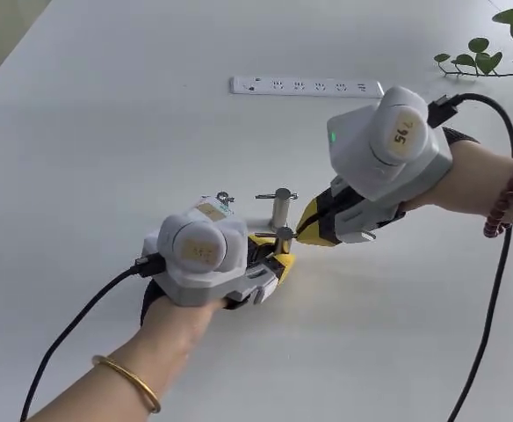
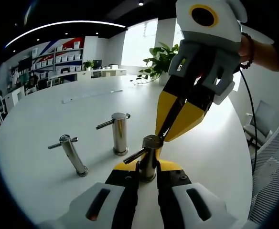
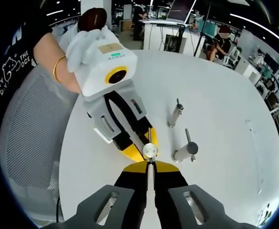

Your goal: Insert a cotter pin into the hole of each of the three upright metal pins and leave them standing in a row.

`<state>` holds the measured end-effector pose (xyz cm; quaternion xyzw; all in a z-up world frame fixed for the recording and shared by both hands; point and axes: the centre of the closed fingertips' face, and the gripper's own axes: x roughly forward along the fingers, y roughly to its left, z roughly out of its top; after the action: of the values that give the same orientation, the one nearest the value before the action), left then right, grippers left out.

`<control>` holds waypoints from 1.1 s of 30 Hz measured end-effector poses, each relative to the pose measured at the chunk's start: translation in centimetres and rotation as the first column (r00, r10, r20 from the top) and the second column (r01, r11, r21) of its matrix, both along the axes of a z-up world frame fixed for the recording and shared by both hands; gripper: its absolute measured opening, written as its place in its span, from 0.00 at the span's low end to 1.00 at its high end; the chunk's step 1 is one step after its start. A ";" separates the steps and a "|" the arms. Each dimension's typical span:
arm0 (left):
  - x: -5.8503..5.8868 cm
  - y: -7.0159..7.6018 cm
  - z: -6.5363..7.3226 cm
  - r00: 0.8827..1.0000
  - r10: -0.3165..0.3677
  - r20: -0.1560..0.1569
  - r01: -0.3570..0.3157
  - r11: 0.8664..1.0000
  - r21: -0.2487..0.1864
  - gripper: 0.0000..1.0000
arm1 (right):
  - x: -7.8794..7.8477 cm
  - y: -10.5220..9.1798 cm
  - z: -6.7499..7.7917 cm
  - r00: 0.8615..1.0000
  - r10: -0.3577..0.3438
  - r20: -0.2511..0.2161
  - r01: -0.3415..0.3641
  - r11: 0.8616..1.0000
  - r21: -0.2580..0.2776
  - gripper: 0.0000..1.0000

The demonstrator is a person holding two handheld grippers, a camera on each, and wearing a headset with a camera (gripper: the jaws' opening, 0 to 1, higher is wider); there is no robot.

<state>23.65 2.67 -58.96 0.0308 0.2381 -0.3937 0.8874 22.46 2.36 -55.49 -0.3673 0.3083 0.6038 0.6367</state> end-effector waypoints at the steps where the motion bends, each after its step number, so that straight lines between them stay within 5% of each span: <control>1: 0.0 0.0 0.0 1.000 0.001 -0.001 -0.001 1.000 0.000 0.12 | 0.0 0.0 0.0 1.000 -0.001 0.000 0.001 1.000 0.001 0.00; 8: 0.0 0.0 0.0 1.000 0.003 -0.002 -0.003 1.000 0.000 0.12 | 0.0 0.0 0.0 1.000 -0.003 -0.001 0.003 1.000 0.003 0.00; 14: 0.0 -0.1 -0.1 1.000 0.003 0.024 -0.004 0.999 0.050 0.12 | 0.0 0.2 -0.2 1.000 -0.012 0.000 0.012 1.000 0.006 0.00; 22: -0.2 0.5 -0.9 1.000 0.010 0.000 -0.010 0.996 0.083 0.21 | -0.1 0.3 -0.1 0.999 -0.041 -0.004 0.041 0.999 0.010 0.06; 33: -0.3 1.8 -0.1 1.000 0.024 -0.013 -0.023 0.997 0.079 0.31 | -0.3 0.6 0.2 0.994 -0.095 -0.043 0.097 0.994 0.044 0.16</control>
<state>23.32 4.50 -59.09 0.0601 0.2598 -0.3737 0.8884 22.11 2.98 -55.24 -0.3246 0.3247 0.5868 0.6670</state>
